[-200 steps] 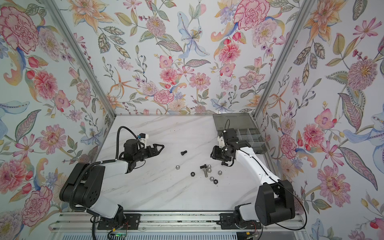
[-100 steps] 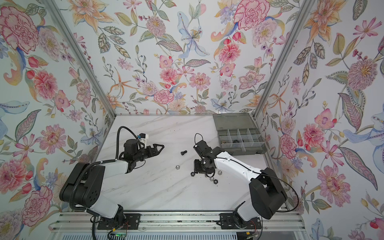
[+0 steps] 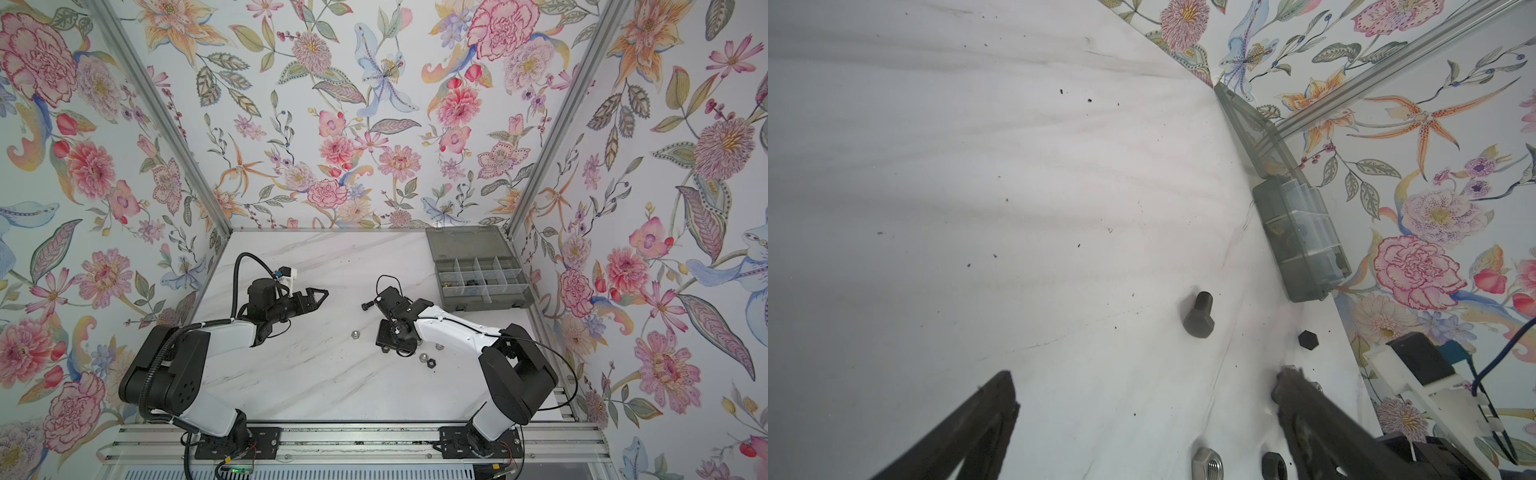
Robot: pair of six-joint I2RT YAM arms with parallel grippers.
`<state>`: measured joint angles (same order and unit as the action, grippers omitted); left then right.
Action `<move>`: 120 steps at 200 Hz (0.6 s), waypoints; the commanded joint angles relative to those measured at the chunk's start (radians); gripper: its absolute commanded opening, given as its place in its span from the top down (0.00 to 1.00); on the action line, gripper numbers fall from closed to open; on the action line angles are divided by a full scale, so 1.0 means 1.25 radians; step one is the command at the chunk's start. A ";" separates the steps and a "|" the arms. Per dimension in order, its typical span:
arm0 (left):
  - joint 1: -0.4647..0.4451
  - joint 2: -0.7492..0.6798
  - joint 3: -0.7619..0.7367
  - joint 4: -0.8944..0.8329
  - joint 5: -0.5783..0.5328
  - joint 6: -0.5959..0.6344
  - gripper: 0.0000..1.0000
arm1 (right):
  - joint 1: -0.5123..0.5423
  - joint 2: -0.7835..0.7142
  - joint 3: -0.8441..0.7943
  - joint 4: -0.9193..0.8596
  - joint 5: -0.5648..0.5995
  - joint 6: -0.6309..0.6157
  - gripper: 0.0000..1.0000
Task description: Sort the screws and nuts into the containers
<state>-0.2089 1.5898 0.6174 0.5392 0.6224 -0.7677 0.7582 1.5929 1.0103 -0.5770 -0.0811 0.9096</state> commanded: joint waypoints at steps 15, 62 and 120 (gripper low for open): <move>-0.007 0.008 0.006 0.009 0.018 0.001 0.01 | 0.003 0.040 0.004 0.009 0.010 0.025 0.45; -0.006 0.010 -0.001 0.016 0.018 0.001 0.01 | 0.004 0.067 0.009 0.013 0.019 0.030 0.46; -0.007 0.019 0.000 0.023 0.020 0.000 0.01 | 0.009 0.095 0.023 0.014 0.019 0.025 0.47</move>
<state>-0.2089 1.5986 0.6174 0.5472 0.6254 -0.7677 0.7593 1.6901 1.0122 -0.5552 -0.0711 0.9321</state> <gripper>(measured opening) 0.994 0.537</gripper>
